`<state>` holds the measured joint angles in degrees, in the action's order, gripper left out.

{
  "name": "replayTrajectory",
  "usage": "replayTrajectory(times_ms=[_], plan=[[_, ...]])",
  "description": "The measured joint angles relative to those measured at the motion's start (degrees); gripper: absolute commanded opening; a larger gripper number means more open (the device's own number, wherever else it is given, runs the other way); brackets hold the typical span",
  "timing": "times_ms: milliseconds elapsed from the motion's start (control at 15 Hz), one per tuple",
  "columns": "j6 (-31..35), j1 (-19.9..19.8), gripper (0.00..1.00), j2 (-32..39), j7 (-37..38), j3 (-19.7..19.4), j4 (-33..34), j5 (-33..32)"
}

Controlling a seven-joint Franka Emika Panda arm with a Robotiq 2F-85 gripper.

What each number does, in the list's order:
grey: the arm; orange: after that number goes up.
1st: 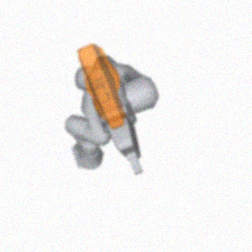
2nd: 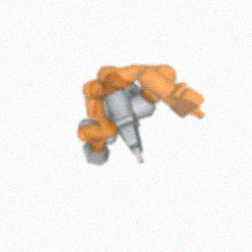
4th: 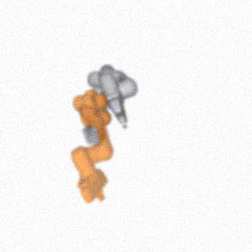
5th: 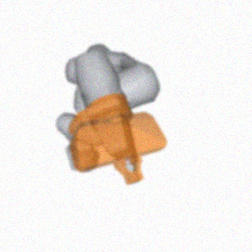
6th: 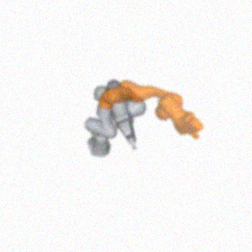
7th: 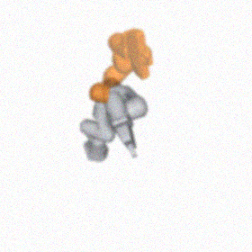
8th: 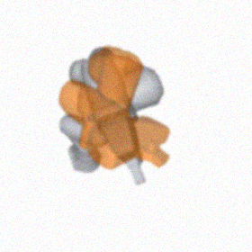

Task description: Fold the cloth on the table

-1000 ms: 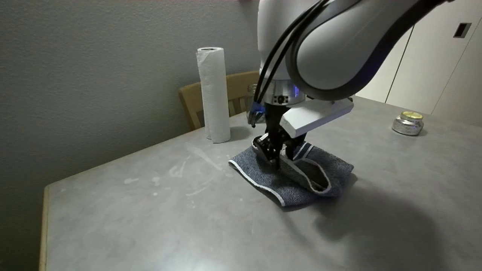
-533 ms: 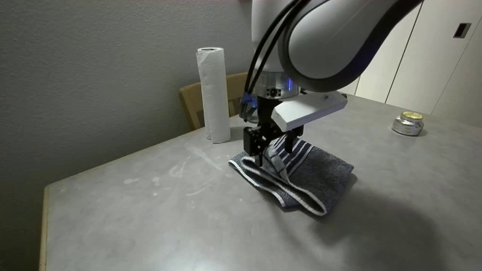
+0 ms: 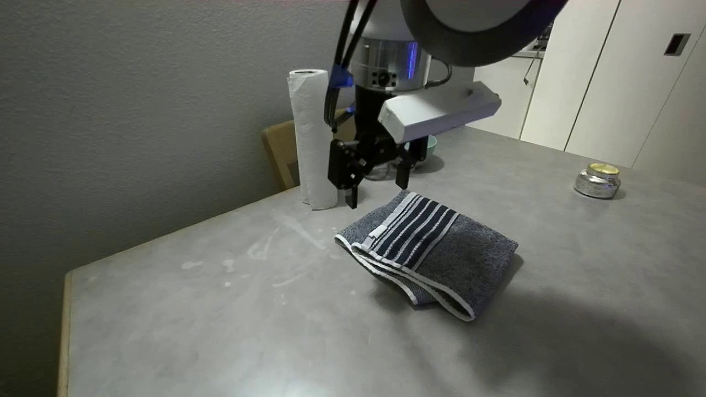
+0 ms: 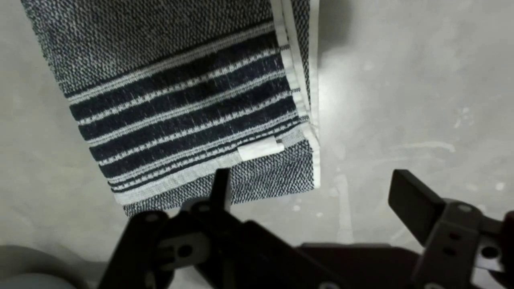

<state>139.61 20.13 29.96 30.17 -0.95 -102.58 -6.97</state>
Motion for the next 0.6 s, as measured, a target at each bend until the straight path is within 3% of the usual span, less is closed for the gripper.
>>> replayTrajectory(times_ms=[600], plan=[[-0.1, 0.0, 1.00, -2.8, 0.7, -0.2, -1.5, -2.0]])
